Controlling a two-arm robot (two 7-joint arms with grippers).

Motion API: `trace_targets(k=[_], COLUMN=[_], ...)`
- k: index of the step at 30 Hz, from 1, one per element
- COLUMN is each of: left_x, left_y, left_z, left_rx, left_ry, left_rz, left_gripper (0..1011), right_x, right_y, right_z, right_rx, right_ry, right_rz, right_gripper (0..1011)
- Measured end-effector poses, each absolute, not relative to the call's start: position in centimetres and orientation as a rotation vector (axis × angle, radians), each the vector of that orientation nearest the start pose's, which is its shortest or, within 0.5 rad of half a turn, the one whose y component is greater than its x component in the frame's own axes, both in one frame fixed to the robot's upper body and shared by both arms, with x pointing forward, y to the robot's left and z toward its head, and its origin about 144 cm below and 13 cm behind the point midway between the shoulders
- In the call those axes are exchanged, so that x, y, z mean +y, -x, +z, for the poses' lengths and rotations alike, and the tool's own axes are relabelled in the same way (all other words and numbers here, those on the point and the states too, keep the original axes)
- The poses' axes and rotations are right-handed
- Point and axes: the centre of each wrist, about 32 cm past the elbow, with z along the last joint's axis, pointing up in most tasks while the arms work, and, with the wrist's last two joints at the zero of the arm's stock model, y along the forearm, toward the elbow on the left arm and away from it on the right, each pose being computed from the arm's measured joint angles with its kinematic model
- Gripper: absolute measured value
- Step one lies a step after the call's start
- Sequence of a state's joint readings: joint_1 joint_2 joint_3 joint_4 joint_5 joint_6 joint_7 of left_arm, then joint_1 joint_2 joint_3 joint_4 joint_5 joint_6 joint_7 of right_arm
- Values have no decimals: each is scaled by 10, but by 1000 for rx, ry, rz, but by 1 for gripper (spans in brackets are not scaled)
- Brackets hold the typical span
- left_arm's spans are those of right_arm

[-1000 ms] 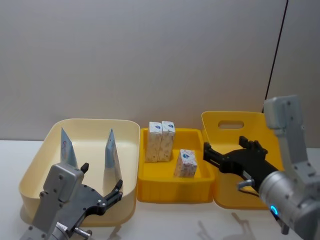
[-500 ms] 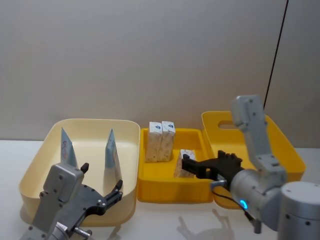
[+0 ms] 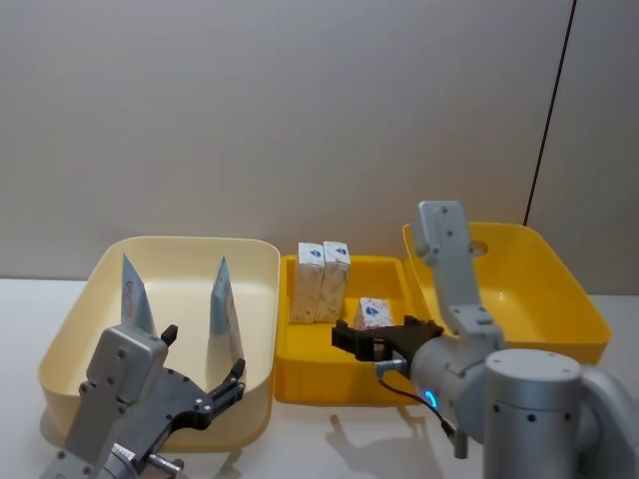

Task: Bimanual collaborative sorting of washing and personal care products

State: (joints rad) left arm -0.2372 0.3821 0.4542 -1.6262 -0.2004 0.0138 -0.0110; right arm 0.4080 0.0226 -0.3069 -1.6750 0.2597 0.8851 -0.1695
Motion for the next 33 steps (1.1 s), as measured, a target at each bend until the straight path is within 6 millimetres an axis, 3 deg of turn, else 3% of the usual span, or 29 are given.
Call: trace_targets(k=[9, 33], left_x=[198, 198], left_y=[-492, -492], left_z=[1204, 1204], left_rx=[-268, -268], left_ry=[-61, -61], left_rz=[1124, 1124], left_gripper=[1003, 1003], right_x=[-122, -118], right_y=[-538, -560], right_z=[1307, 1305], right_rx=[304, 340], right_ry=[352, 415], right_rz=[-1326, -1346], right_gripper=[1001, 1001])
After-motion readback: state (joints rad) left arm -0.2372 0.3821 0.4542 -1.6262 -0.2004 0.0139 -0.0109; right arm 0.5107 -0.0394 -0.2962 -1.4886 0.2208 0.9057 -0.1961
